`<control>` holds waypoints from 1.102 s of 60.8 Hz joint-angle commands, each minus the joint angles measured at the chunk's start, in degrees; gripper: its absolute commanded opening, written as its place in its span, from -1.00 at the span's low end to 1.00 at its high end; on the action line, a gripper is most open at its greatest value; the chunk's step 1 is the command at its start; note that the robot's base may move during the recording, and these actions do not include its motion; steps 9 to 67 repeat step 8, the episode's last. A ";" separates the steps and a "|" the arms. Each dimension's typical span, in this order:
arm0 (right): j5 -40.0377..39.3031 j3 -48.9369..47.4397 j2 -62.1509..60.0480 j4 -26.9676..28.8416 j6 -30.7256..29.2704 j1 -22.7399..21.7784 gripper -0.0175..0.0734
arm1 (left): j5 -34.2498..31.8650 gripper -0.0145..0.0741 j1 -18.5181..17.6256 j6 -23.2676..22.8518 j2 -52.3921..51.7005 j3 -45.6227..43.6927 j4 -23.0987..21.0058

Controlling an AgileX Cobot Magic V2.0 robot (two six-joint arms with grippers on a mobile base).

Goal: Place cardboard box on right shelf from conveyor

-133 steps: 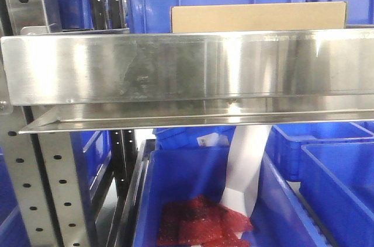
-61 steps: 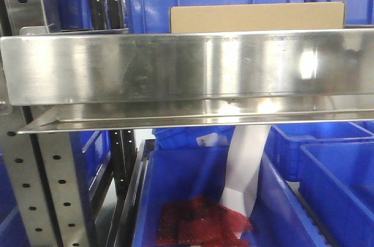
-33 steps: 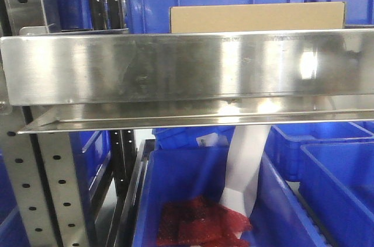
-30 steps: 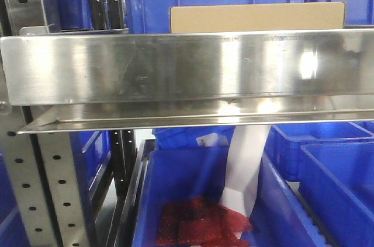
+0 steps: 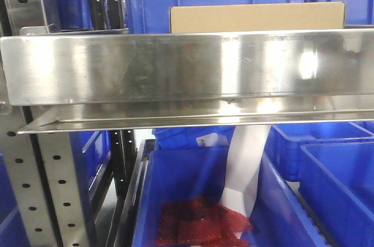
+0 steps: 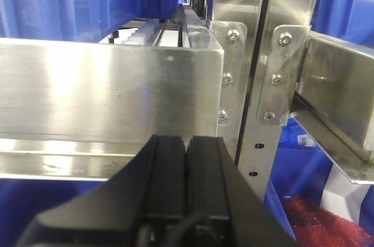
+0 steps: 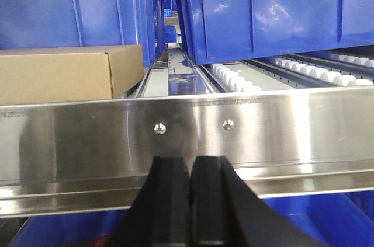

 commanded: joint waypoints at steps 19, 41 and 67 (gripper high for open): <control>-5.09 -0.27 -1.16 -0.07 -0.31 -0.31 -0.50 | -4.95 -0.94 0.03 0.02 -0.84 0.48 -0.34; -5.09 -0.27 -1.16 -0.07 -0.31 -0.31 -0.50 | -4.95 -0.94 0.03 0.02 -0.84 0.48 -0.34; -5.09 -0.27 -1.16 -0.07 -0.31 -0.31 -0.50 | -4.95 -0.94 0.03 0.02 -0.84 0.48 -0.34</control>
